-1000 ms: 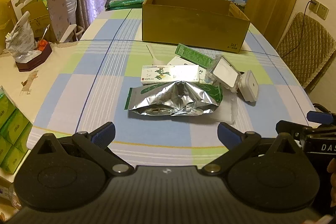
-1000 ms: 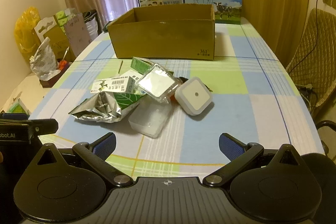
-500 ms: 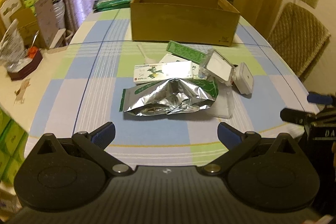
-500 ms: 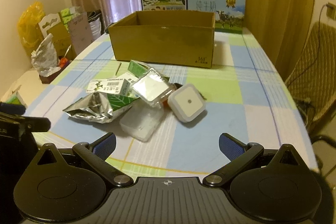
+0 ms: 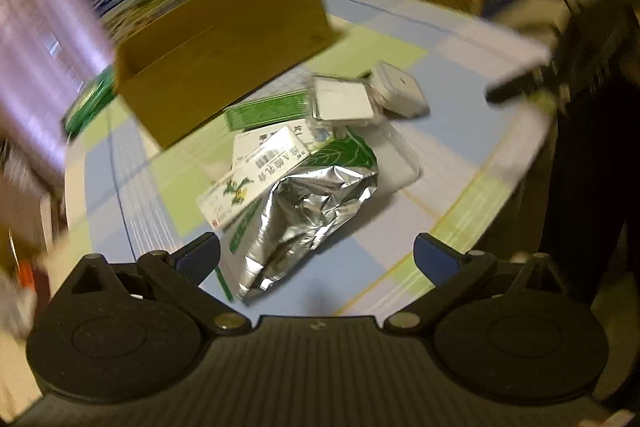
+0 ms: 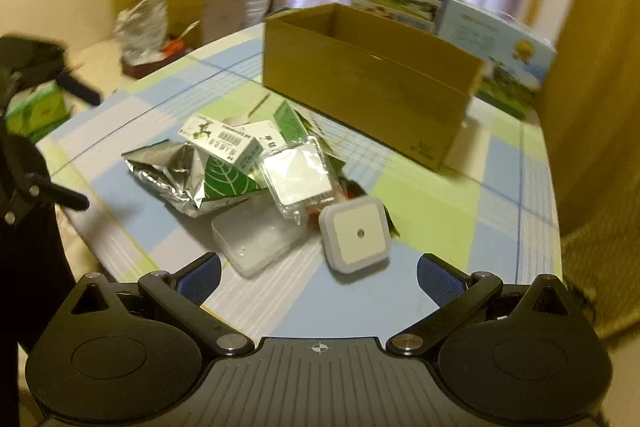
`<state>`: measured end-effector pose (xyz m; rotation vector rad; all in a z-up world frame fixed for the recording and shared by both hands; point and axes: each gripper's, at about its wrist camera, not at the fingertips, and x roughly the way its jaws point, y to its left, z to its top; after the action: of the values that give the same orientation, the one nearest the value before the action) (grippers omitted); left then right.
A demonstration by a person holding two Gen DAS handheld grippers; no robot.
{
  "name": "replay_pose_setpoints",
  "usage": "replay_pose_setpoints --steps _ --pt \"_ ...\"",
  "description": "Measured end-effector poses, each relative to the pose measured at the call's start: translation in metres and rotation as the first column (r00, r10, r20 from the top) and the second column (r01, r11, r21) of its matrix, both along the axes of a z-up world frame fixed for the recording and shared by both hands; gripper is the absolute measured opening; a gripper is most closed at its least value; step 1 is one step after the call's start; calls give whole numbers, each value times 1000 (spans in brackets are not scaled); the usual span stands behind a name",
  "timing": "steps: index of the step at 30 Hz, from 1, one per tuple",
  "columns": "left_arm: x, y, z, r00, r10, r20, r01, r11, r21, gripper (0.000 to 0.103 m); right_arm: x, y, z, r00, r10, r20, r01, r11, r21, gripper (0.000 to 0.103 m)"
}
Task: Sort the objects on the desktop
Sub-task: 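Grasp the silver-green foil bag with the left gripper while the right gripper grasps the white night light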
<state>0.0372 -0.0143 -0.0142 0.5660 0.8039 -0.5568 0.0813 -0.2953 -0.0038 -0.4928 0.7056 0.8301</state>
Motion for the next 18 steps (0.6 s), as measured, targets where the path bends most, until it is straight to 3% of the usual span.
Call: replay_pose_setpoints --steps 5,13,18 --pt "19 -1 -19 984 -179 4 177 973 147 82 16 6 -7 996 93 12 -92 994 -52 101" --pt "52 -2 -50 947 -321 -32 318 914 251 82 35 23 -26 977 211 20 -206 968 -142 101" --pt "61 -11 -69 905 -418 -78 422 863 277 82 47 32 -37 970 242 16 -236 957 -169 101"
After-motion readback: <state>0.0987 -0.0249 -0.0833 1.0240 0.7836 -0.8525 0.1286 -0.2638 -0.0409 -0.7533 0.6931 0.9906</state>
